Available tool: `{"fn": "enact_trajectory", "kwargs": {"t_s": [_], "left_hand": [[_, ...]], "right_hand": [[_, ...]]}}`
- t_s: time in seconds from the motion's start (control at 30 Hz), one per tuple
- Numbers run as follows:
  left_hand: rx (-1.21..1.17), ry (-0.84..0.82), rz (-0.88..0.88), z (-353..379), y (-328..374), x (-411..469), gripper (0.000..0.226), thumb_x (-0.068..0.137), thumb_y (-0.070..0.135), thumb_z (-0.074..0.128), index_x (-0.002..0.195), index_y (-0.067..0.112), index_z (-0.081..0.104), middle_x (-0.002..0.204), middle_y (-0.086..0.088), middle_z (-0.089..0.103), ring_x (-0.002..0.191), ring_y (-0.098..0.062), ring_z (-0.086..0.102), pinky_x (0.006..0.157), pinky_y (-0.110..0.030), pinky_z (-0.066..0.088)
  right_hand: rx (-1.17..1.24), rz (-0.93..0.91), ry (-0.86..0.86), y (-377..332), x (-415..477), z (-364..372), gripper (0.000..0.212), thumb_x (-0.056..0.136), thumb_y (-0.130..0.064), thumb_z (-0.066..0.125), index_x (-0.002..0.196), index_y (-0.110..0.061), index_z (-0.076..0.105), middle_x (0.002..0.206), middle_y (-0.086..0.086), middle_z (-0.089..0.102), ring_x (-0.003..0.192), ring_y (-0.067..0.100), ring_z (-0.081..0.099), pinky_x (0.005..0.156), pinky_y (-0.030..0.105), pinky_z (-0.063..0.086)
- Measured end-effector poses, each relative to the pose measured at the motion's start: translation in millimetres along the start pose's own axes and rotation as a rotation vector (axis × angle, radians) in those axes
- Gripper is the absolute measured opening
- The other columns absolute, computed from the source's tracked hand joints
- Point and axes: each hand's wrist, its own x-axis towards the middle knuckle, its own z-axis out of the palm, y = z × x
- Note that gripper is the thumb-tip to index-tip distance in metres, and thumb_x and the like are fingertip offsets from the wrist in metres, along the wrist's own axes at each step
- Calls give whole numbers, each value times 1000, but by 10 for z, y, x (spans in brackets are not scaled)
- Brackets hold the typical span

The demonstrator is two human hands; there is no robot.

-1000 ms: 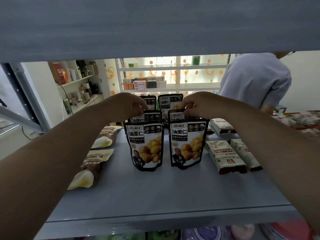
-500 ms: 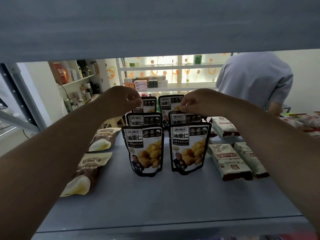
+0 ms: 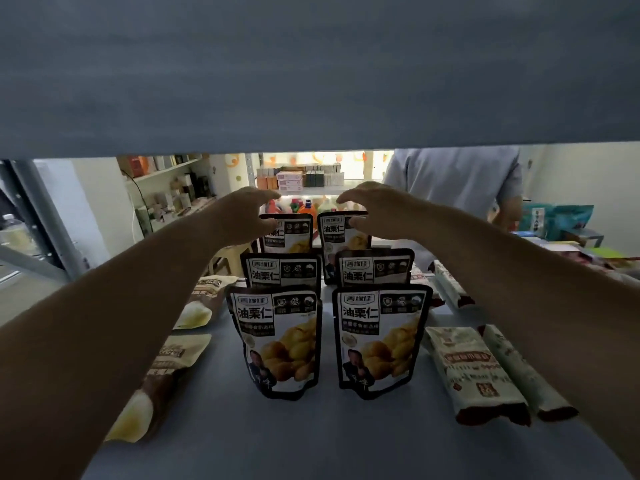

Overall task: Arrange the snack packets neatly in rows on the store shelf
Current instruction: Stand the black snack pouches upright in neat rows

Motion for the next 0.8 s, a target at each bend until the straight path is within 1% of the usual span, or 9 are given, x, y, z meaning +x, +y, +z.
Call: {"fn": "enact_trajectory", "kwargs": {"t_s": [0.1,0.17,0.23,0.3,0.47,0.57,0.63,0.73,0.8], "left_hand": [[-15,-65,38,31,40,56,53,93,24,63,142,17,46,142,-12,52,126,-25,52,98,-29,39],[-24,-74,59,33,72,82,41,94,22,62,133,17,56,127,-8,62,105,-18,59,80,-21,43],[-9,-52,77,29,99,106,30,94,20,61,123,17,62,112,-2,64,93,-13,57,68,-17,38],[15,-31,84,26,126,115,24,93,20,62,116,16,65,103,0,62,89,-14,56,68,-21,39],[82,-18,92,35,111,104,10,89,19,66,98,16,67,95,-1,64,87,-16,58,77,-29,47],[73,-18,120,-20,118,75,9,88,21,66,97,18,67,93,2,63,87,-15,57,75,-29,45],[53,-11,141,-57,134,40,11,88,21,67,98,18,68,93,3,63,87,-15,57,72,-27,42],[40,-18,167,-76,173,-24,13,87,20,68,100,17,69,93,3,64,87,-13,56,67,-22,37],[34,-41,176,-70,204,-63,15,87,20,68,101,17,69,93,3,64,85,-12,56,66,-18,36]], "right_hand": [[27,60,-93,20,87,18,53,98,-16,54,148,-23,38,149,11,42,127,29,49,100,39,46],[0,57,-103,48,134,36,48,98,-17,55,145,-20,44,138,11,55,115,25,57,93,34,49],[-23,26,-73,58,147,55,36,98,-21,57,134,-16,56,125,8,64,102,19,60,87,29,48],[-26,11,-58,47,138,66,28,98,-20,58,123,-13,64,119,6,67,99,17,61,84,27,47],[-45,15,-5,31,76,58,17,97,-18,57,110,-15,69,102,0,68,94,18,63,88,33,50],[-41,12,48,44,14,-5,13,97,-19,57,104,-17,68,85,-10,58,75,3,54,67,17,41],[-41,3,66,52,-18,-31,14,97,-20,57,104,-18,69,88,-11,58,70,-4,47,62,11,31],[-61,-7,29,60,-82,-51,13,95,-22,59,102,-21,70,92,-11,63,74,-2,51,62,12,31],[-60,8,0,54,-144,-60,13,94,-23,60,102,-23,70,88,-14,59,76,2,52,62,16,32]]}}
